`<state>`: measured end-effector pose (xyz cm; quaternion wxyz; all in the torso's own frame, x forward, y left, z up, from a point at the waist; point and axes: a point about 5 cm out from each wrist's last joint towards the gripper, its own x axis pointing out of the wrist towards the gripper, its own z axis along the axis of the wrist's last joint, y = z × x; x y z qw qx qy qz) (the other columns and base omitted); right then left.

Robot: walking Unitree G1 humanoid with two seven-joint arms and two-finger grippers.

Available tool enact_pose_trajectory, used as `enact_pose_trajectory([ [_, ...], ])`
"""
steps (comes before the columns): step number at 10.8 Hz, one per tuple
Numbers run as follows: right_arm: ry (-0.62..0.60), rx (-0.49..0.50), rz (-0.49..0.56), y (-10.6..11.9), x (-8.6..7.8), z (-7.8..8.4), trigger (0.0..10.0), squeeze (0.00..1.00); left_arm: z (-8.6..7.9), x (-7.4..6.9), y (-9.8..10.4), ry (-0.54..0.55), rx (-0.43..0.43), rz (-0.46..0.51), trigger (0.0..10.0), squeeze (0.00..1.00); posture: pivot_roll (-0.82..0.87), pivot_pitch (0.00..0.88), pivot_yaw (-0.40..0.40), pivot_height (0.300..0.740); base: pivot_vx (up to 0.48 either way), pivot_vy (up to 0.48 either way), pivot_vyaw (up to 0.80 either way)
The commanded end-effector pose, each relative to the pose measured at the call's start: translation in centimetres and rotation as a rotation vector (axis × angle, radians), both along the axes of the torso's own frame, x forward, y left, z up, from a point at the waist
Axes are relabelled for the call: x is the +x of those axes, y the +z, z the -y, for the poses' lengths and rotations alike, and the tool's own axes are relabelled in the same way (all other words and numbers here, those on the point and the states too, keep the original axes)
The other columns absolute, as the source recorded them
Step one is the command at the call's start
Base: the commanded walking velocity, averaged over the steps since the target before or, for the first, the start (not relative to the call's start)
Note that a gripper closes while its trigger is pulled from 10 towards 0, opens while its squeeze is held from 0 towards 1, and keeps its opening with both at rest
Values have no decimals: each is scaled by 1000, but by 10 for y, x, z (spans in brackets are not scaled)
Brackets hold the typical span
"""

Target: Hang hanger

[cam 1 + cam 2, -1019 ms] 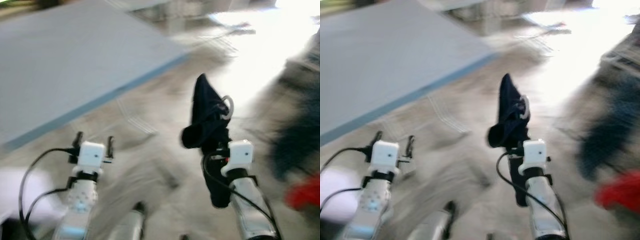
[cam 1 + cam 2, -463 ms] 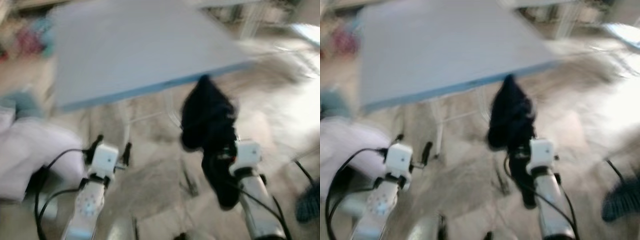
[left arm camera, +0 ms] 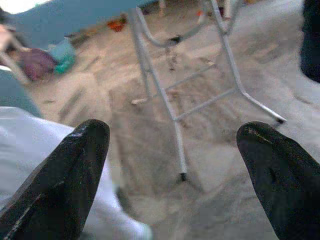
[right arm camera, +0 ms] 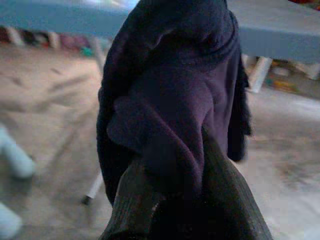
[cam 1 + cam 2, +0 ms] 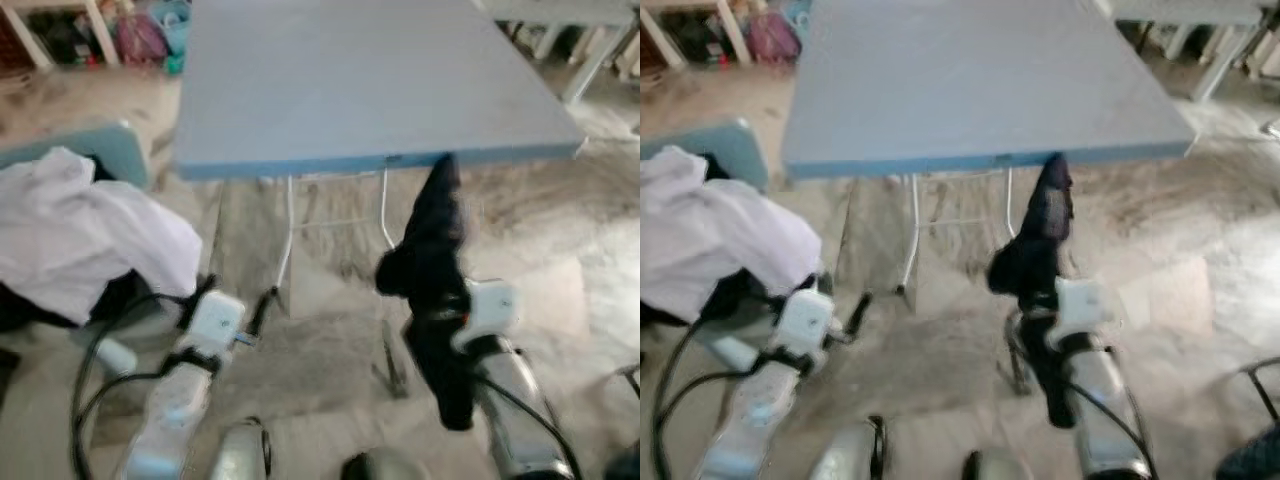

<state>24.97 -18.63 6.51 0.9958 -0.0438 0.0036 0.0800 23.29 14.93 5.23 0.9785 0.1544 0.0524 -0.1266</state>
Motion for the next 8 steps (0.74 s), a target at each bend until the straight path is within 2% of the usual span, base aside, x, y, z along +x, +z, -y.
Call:
enact_pose_trajectory([
  [1,90,-5,100,25,7,-6,10000,0,6,-1,-1,-21,-9,-7,10000,0,17,158,-42,740,0,0,800],
  [3,127,-24,67,21,-1,-2,10000,0,6,-1,-1,-22,2,-4,10000,0,17,158,-42,740,0,0,800],
  [4,131,-113,-19,3,-13,8,10000,0,6,-1,-1,-17,3,-3,10000,0,14,159,-42,740,0,0,800],
  [5,61,-113,-63,-6,-21,20,10000,0,5,0,-1,-8,4,0,10000,0,14,160,-44,740,0,0,631],
  [6,-22,-41,-45,-7,-33,31,10000,0,2,1,1,23,-22,8,10000,0,14,162,-46,740,0,0,0],
  [7,-34,-54,-30,-6,-39,31,10000,0,1,1,1,35,-24,7,10000,0,12,163,-48,740,0,0,0],
  [8,-70,-5,-38,-7,-45,31,10000,0,2,0,-1,25,-18,-6,10000,0,9,165,-46,740,0,0,0],
])
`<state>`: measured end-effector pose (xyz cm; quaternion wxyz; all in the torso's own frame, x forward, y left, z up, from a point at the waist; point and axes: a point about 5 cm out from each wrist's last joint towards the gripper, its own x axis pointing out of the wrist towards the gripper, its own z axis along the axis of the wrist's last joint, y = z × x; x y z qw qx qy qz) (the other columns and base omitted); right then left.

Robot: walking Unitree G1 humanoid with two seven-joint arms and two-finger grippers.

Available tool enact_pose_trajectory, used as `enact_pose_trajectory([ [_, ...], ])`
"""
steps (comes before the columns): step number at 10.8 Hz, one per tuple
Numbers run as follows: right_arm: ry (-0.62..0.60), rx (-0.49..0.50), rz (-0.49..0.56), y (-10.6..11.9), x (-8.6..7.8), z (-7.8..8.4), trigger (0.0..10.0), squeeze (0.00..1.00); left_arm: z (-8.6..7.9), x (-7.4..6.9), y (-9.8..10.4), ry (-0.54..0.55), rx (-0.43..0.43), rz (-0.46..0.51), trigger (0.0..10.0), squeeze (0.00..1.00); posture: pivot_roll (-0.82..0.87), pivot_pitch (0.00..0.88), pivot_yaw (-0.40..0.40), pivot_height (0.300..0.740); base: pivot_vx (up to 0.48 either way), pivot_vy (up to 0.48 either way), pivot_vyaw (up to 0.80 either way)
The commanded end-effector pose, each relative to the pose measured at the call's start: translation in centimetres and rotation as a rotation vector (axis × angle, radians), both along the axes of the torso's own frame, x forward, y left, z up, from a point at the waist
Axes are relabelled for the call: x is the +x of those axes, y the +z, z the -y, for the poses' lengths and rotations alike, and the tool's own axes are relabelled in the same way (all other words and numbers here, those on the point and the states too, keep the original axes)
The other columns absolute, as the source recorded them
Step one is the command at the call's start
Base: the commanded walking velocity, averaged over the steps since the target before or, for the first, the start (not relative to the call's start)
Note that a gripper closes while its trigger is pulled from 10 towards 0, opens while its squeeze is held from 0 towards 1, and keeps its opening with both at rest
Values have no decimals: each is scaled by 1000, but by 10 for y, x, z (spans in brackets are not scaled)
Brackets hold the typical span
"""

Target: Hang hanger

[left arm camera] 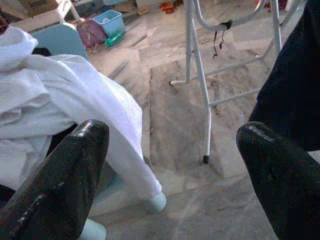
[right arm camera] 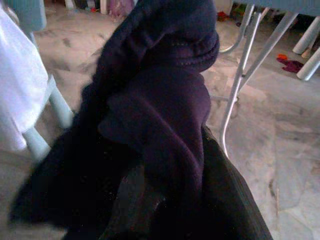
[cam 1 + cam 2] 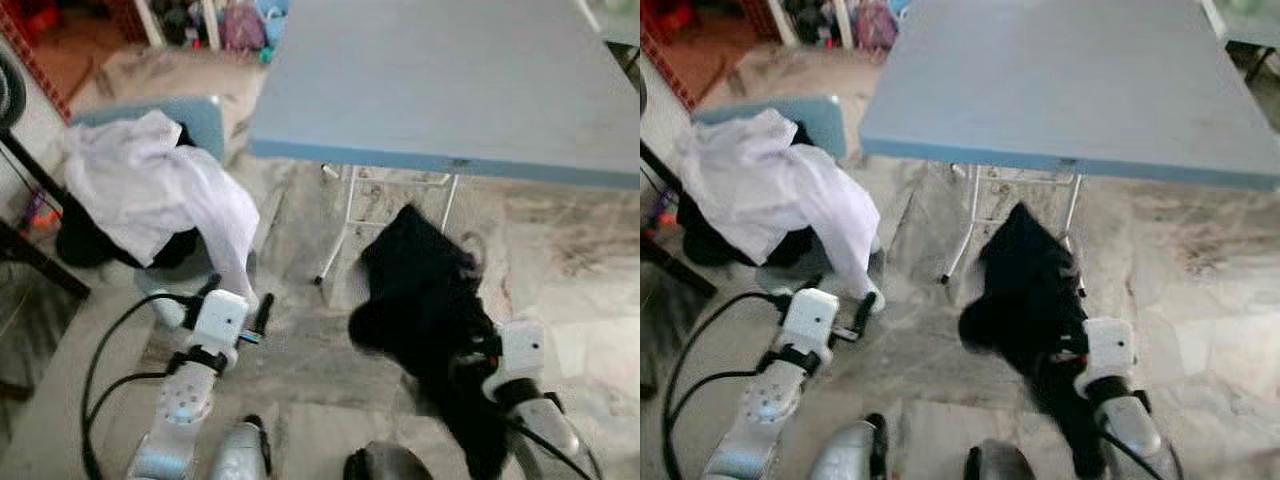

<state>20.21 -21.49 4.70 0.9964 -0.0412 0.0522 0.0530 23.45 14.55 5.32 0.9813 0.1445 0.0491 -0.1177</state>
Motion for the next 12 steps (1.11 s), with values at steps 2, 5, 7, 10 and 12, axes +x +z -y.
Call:
enact_pose_trajectory([
  [2,100,120,66,25,10,-16,10000,0,5,2,-7,-65,8,-55,10000,0,1,167,-45,740,0,0,0],
  [5,468,356,76,72,24,-47,10000,0,7,18,0,-108,85,11,10000,0,-17,162,-46,740,0,0,0],
  [7,705,364,-33,75,8,-51,10000,0,8,23,4,-145,141,58,10000,0,-14,163,-46,740,0,0,0],
  [10,799,484,-88,83,-5,-69,10000,0,7,31,7,-108,133,91,10000,0,-19,166,-49,740,0,0,0],
  [12,818,564,-57,99,0,-79,10000,0,15,36,5,-113,135,95,10000,0,-25,165,-49,740,0,0,0],
])
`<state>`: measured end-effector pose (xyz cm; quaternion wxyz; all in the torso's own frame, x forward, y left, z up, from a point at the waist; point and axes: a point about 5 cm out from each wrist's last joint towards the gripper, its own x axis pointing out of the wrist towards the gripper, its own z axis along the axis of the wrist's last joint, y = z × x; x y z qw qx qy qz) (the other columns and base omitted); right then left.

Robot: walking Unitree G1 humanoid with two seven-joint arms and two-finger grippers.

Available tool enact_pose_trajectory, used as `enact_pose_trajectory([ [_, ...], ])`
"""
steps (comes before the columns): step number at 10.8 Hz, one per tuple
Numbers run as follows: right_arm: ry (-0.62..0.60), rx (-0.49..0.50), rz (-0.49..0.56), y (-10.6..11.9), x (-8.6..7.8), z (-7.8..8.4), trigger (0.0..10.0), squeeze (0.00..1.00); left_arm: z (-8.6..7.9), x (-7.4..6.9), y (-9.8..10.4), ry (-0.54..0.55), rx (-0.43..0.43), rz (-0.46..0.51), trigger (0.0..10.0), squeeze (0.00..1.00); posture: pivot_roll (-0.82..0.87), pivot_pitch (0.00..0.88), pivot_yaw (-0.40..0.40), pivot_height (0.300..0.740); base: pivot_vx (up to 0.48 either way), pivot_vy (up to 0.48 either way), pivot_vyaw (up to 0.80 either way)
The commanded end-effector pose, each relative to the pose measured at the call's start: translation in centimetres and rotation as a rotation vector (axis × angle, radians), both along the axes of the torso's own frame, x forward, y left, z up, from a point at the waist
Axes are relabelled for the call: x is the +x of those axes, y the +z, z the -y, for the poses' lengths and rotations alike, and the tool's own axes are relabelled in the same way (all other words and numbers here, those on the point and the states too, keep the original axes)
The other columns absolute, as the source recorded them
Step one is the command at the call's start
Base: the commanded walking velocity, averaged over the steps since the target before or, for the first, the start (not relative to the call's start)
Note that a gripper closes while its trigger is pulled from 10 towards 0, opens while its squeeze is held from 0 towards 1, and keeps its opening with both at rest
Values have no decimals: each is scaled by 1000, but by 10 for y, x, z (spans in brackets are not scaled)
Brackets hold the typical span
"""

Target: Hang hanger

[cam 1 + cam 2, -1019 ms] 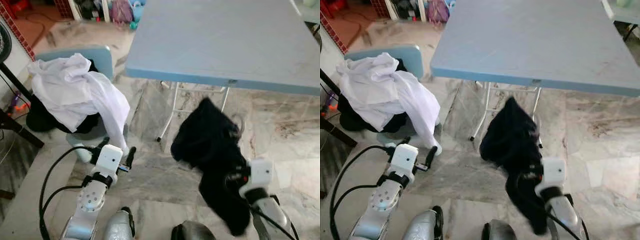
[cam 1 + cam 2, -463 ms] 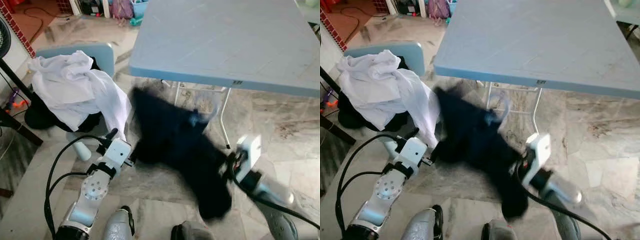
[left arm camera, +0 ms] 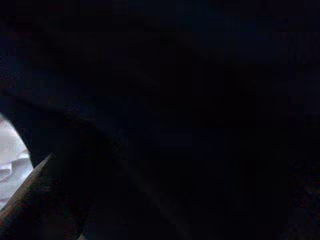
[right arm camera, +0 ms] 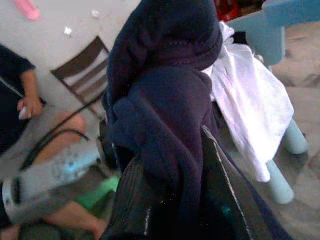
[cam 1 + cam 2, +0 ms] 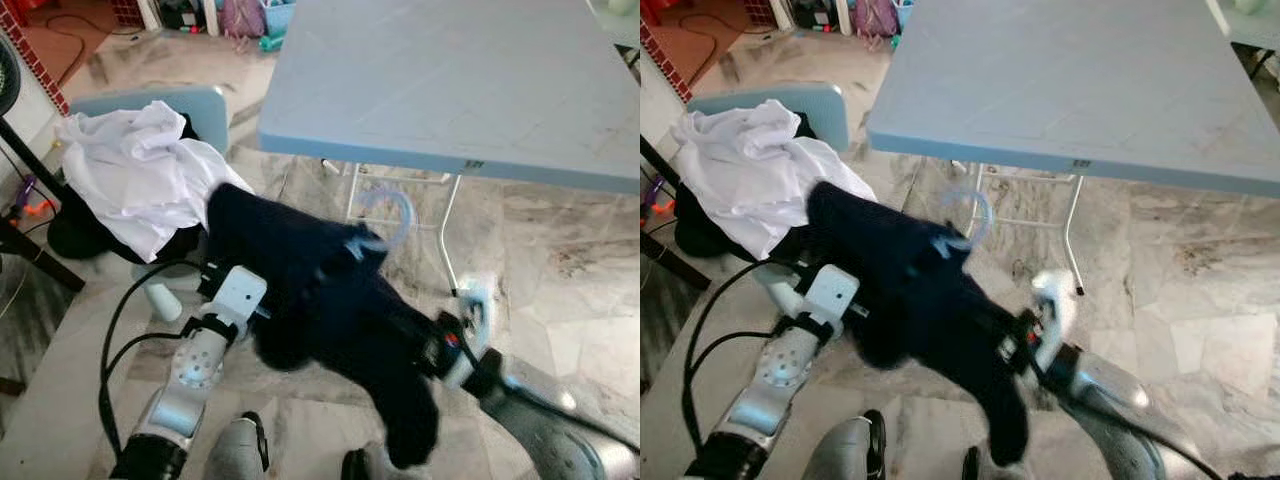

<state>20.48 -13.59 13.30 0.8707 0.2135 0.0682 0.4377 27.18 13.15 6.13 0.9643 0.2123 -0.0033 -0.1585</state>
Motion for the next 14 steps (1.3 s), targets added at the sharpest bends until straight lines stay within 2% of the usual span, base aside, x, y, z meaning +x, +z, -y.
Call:
enact_pose_trajectory([
  [1,-76,28,75,18,11,-1,10000,0,1,-1,-4,-7,9,-8,10000,0,-27,163,-47,740,0,0,0],
  [3,-281,-85,201,20,37,-7,10000,0,-3,0,-4,-15,26,5,10000,0,-22,163,-49,740,0,0,0],
  [6,-318,-89,196,21,42,-12,10000,0,-34,4,-3,2,88,20,10000,0,-12,166,-57,740,0,0,0],
  [7,-343,-91,189,19,44,-10,10000,0,-33,9,4,-7,61,43,10000,580,-14,169,-59,740,0,0,0],
  [8,-355,-50,165,22,45,-10,10000,0,-21,15,10,-35,41,75,10000,322,-20,168,-59,740,0,0,0],
  [9,-330,-23,153,25,44,-14,10000,0,-15,19,12,-40,35,89,10000,0,-24,167,-59,740,0,0,0],
  [11,-198,58,105,33,35,-25,10000,0,0,32,22,-11,14,148,10000,0,-28,168,-65,740,0,0,0],
  [12,-145,68,98,35,31,-29,10000,0,1,38,26,13,19,164,10000,0,-30,167,-66,740,0,0,0],
  [14,16,128,50,44,14,-36,10000,0,-15,55,33,164,8,182,10000,0,-36,168,-64,740,0,0,0],
])
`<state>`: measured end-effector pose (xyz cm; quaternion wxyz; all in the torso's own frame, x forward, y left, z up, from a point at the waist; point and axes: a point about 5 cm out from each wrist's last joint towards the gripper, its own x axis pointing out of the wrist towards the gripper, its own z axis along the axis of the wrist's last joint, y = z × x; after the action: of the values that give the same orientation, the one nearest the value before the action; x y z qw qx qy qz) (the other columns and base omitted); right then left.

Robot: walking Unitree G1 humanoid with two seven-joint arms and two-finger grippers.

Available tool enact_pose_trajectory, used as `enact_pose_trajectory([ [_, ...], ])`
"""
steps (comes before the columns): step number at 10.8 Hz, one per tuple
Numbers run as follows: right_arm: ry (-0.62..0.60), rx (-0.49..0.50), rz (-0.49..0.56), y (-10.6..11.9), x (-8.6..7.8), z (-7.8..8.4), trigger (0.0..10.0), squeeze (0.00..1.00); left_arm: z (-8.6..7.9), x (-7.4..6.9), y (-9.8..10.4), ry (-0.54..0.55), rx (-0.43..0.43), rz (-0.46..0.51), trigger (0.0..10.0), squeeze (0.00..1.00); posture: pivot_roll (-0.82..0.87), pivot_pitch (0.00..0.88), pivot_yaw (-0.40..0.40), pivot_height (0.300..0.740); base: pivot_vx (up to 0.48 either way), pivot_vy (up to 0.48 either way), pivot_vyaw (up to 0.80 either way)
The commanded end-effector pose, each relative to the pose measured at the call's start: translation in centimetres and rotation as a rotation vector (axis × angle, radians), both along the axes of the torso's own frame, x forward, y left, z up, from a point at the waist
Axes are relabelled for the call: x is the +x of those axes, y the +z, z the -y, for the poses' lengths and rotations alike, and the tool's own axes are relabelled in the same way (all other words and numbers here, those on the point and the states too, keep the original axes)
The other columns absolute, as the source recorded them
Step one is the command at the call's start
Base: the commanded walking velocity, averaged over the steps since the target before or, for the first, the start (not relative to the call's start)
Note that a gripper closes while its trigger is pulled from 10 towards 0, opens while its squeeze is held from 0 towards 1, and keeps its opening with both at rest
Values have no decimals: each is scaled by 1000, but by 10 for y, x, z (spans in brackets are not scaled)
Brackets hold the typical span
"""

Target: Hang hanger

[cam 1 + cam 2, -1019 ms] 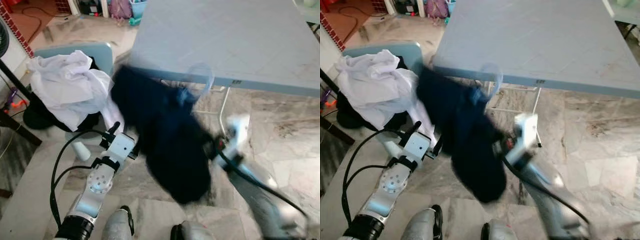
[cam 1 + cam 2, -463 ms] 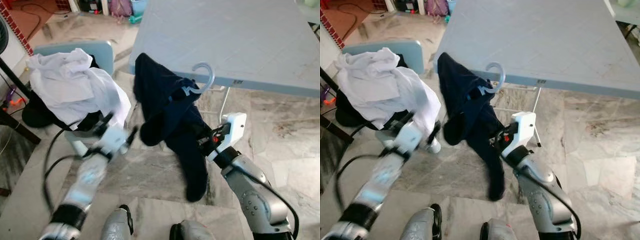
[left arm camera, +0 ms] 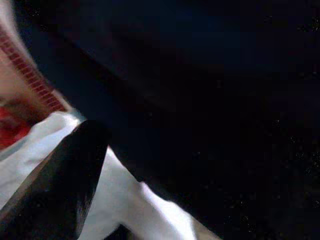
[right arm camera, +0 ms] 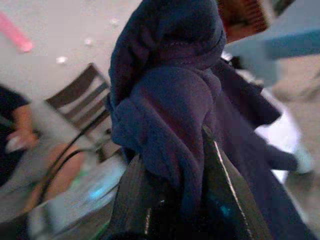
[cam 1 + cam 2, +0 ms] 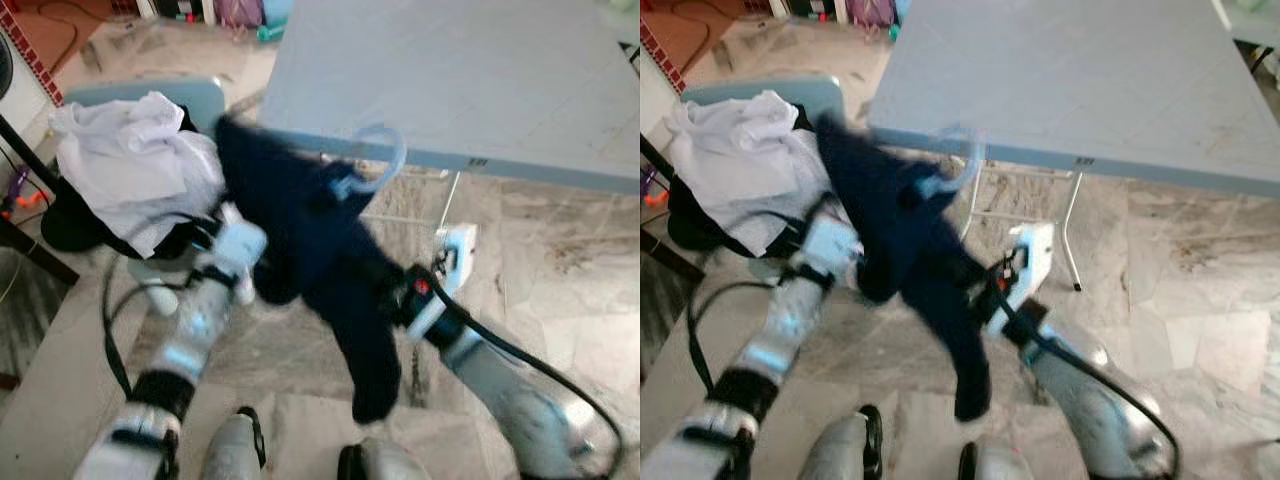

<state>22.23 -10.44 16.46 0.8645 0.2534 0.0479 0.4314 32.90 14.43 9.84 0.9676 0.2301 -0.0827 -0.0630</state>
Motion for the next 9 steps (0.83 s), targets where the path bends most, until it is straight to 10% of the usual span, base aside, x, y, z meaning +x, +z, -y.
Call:
enact_pose_trajectory([
  [1,115,35,41,14,-15,-2,10000,0,-14,4,1,78,13,3,10000,0,-39,168,-63,740,0,0,0],
  [9,54,-583,131,-39,-8,89,10000,0,-78,-3,26,294,0,127,10000,0,-35,173,-66,740,0,0,0],
])
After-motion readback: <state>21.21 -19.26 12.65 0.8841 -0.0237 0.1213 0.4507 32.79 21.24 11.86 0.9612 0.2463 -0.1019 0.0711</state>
